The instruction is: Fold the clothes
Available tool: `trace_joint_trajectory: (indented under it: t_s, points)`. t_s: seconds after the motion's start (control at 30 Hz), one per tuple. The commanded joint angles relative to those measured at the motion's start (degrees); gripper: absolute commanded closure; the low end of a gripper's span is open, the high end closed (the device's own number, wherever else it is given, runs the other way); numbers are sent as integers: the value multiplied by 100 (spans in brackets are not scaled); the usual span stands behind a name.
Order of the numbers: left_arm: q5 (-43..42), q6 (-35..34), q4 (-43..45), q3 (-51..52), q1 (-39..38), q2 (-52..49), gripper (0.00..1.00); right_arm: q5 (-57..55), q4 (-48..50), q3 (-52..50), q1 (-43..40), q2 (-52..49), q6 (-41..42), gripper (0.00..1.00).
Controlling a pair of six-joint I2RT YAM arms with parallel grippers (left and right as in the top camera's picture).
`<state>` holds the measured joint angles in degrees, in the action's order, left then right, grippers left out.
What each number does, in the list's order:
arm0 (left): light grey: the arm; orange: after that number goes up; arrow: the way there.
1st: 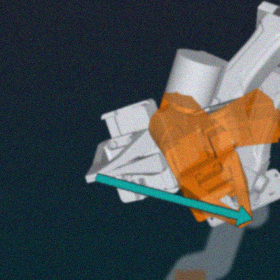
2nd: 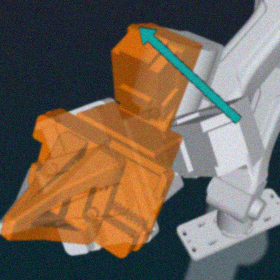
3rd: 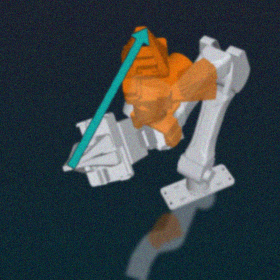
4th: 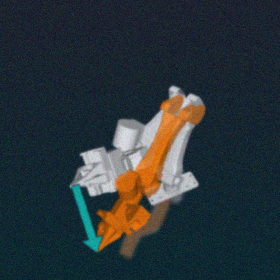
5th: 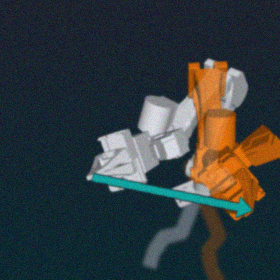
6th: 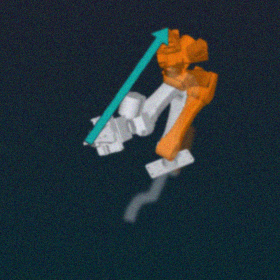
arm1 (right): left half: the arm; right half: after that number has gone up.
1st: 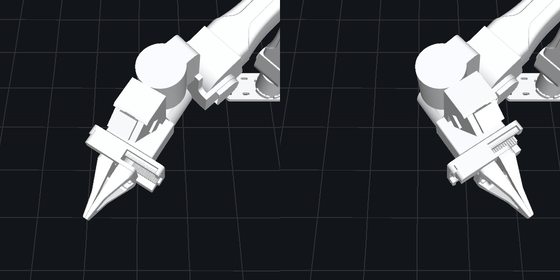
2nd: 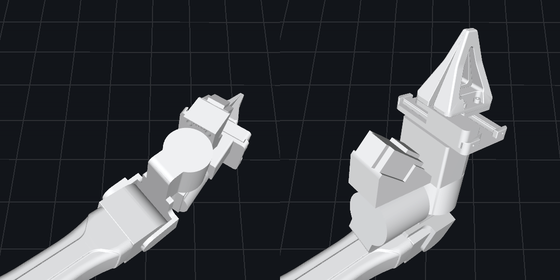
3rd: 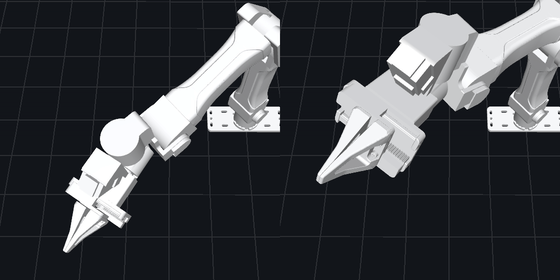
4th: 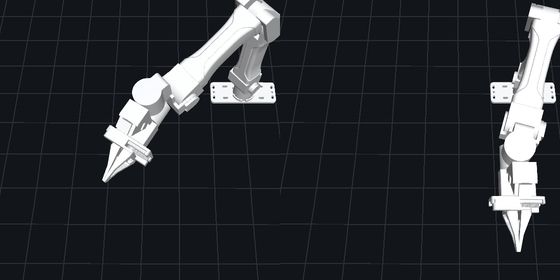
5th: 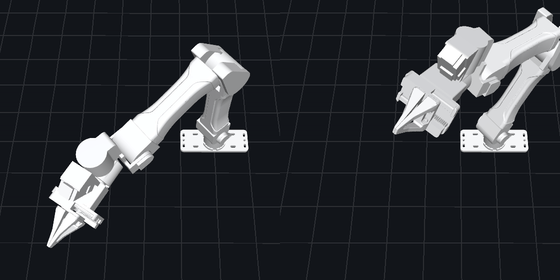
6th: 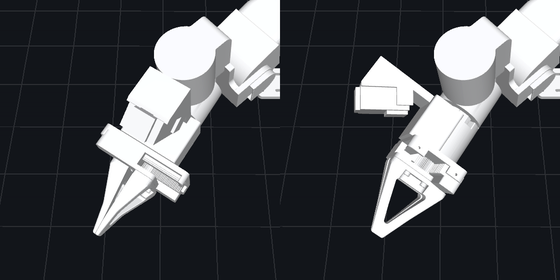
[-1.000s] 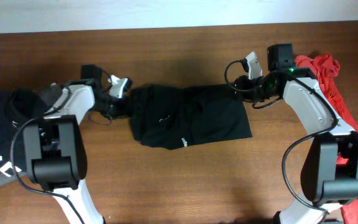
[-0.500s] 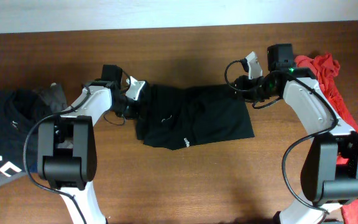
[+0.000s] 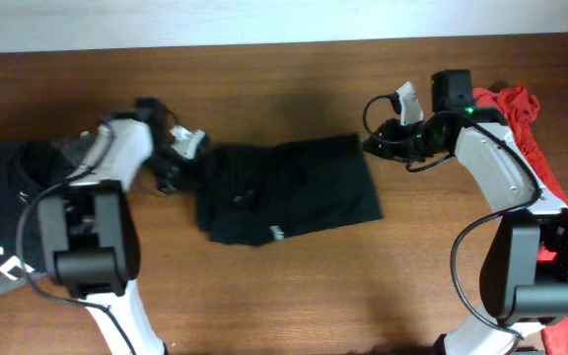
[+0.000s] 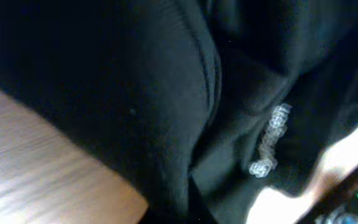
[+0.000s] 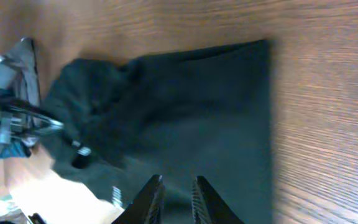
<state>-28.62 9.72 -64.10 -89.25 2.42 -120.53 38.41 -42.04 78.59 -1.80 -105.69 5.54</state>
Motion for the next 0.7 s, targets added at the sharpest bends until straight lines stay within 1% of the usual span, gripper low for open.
trace_joint_trajectory:
  t_s: [0.0, 0.07, 0.2, 0.4, 0.5, 0.6, 0.67]
  points:
    - [149, 262, -424, -859, 417, 208, 99, -9, 0, 37, -136, 238, -66, 79]
    - [149, 299, -785, -1436, 490, 216, 99, -9, 4, 39, -184, 284, -66, 79]
    - [157, 391, -1147, -2017, 317, 216, 100, -9, 20, 42, -203, 328, -66, 79]
    - [201, 378, -1266, -2144, -584, 216, 99, -9, 20, 39, -203, 334, -66, 79]
    - [560, -4, -1132, -2144, -1132, 216, 99, -9, 20, 39, -203, 334, -66, 79]
    - [608, -205, -1023, -2144, -1663, 216, 100, -9, 20, 39, -203, 334, -66, 79]
    - [820, -533, -960, -2144, -1985, 216, 100, -9, 7, 39, -203, 334, -66, 79]
